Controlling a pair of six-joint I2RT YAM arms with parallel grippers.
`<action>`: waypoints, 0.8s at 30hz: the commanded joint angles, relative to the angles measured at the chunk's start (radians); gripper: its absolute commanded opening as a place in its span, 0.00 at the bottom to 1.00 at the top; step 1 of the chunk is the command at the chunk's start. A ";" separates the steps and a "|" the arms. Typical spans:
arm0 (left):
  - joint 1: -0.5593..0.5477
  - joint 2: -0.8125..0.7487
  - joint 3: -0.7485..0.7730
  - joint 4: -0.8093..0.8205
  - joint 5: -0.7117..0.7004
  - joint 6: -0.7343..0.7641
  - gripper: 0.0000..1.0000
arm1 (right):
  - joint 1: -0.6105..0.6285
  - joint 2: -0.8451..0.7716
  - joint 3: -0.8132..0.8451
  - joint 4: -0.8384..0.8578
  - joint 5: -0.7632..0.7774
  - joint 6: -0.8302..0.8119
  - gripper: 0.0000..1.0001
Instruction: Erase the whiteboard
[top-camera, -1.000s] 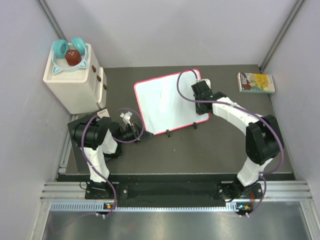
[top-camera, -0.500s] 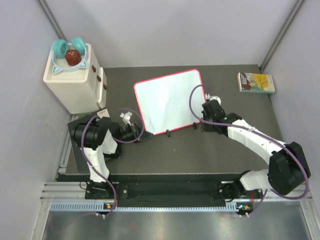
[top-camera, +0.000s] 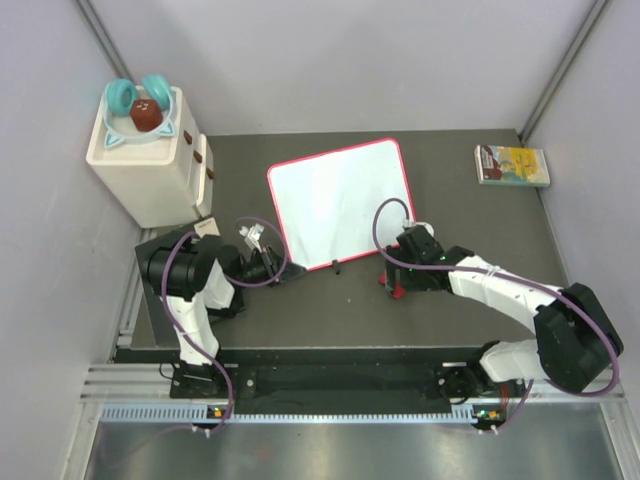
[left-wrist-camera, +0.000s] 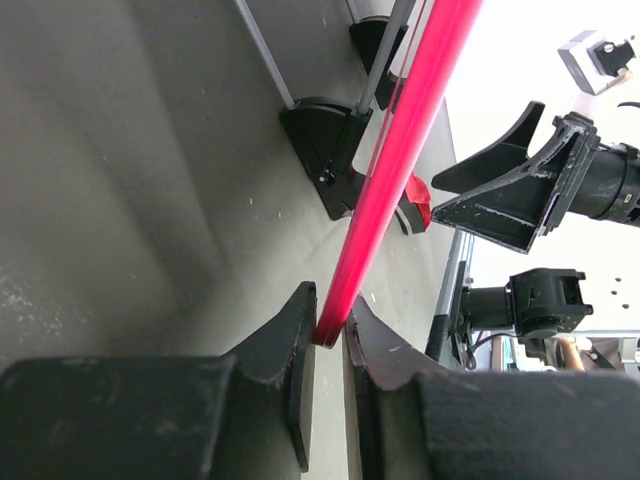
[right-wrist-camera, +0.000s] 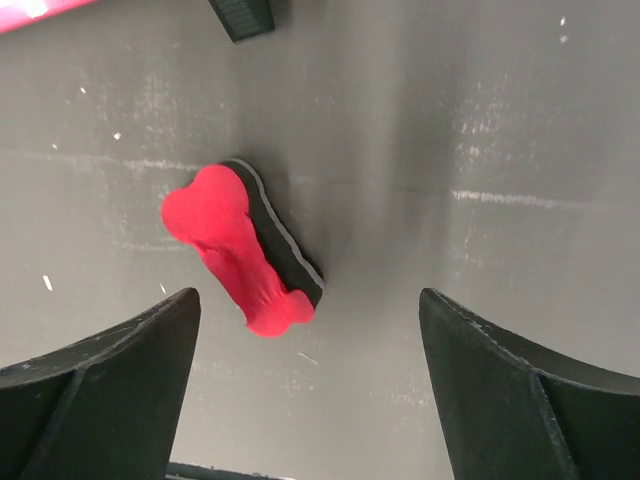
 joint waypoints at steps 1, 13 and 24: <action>0.005 -0.028 -0.027 0.321 -0.005 0.022 0.22 | 0.011 -0.030 -0.011 0.060 0.007 0.012 0.88; 0.002 -0.065 -0.049 0.321 -0.005 0.046 0.71 | 0.022 -0.012 -0.083 0.114 0.001 0.032 0.89; -0.005 -0.252 -0.234 0.319 -0.151 0.014 0.99 | 0.028 -0.248 -0.134 0.074 0.050 0.020 0.98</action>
